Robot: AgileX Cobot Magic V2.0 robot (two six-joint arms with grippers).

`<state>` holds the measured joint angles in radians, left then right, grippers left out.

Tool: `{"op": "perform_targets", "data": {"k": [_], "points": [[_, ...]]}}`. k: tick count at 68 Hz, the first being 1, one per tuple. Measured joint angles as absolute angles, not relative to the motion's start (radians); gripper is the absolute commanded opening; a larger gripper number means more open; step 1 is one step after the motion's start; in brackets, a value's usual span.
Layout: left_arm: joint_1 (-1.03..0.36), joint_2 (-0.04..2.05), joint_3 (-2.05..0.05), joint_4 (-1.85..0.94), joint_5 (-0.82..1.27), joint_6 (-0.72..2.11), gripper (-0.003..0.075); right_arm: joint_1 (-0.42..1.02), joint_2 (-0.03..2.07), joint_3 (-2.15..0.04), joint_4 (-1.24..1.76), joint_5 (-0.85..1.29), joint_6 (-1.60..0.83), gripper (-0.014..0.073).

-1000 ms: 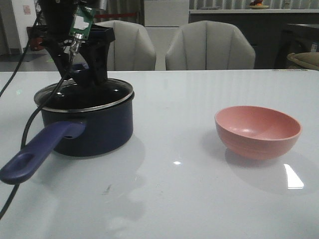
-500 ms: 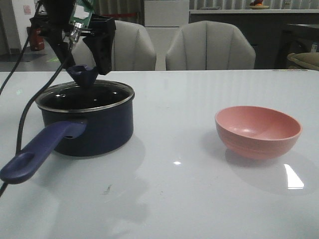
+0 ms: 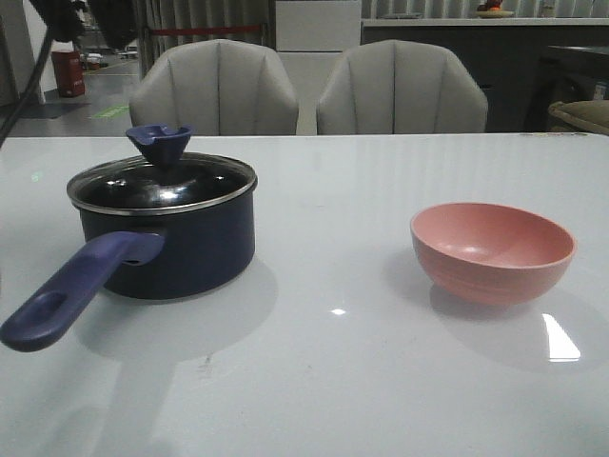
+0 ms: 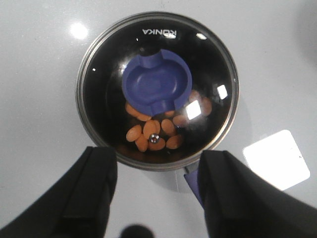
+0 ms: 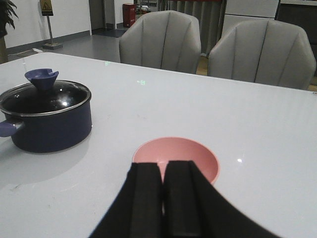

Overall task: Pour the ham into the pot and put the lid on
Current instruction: 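Open the left gripper and raise it off the knob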

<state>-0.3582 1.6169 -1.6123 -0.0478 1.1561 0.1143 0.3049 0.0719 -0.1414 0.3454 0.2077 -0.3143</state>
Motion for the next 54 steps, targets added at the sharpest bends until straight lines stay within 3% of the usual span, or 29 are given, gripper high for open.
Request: {"op": "perform_targets", "data": {"k": [16,49,54], "points": [[-0.358,1.335,-1.296,-0.048,1.013,0.114,0.0329,0.305,0.072,-0.141,0.345,0.208,-0.314,0.016],[-0.358,0.763,-0.806,-0.05,0.761,0.114,0.0327,0.305,0.072,-0.141,0.345,0.208,-0.314,0.016],[-0.358,0.658,-0.725,-0.05,0.719,0.114,0.0284,0.305,0.072,-0.141,0.345,0.208,-0.314,0.016]]}}
